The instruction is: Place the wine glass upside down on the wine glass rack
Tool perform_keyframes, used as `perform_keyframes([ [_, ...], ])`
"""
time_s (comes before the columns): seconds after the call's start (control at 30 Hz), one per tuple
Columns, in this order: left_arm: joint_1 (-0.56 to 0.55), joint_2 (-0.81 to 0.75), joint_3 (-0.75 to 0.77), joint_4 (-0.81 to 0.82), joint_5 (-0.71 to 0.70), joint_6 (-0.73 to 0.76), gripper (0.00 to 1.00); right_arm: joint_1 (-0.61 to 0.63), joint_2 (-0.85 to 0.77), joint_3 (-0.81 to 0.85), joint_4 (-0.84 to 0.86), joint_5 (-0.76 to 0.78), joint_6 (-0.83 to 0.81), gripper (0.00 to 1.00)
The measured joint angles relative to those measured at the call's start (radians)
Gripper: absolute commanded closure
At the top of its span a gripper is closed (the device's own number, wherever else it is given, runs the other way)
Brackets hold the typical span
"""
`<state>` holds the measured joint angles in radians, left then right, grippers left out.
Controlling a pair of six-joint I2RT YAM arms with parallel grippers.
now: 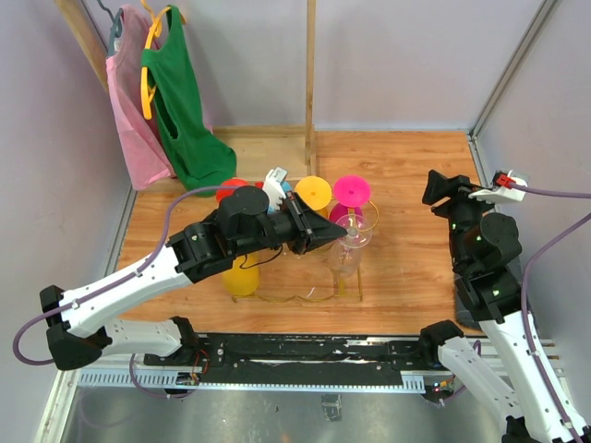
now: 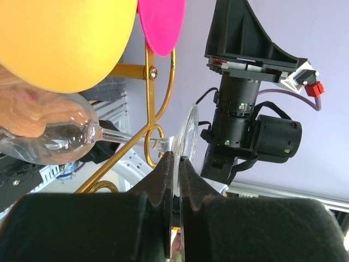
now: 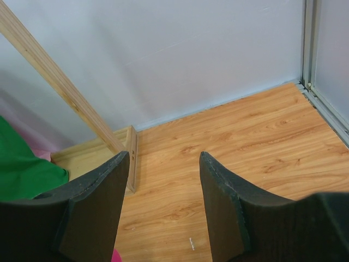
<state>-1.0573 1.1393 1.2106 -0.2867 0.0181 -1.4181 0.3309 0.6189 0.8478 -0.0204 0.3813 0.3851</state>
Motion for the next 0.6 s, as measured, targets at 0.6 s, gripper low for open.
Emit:
perform_keyframes([
  [0.6,0.000,0.025,-0.012,0.000,0.006,0.000,0.88,0.000,0.014,0.000,0.000,-0.014,0.010,0.44],
])
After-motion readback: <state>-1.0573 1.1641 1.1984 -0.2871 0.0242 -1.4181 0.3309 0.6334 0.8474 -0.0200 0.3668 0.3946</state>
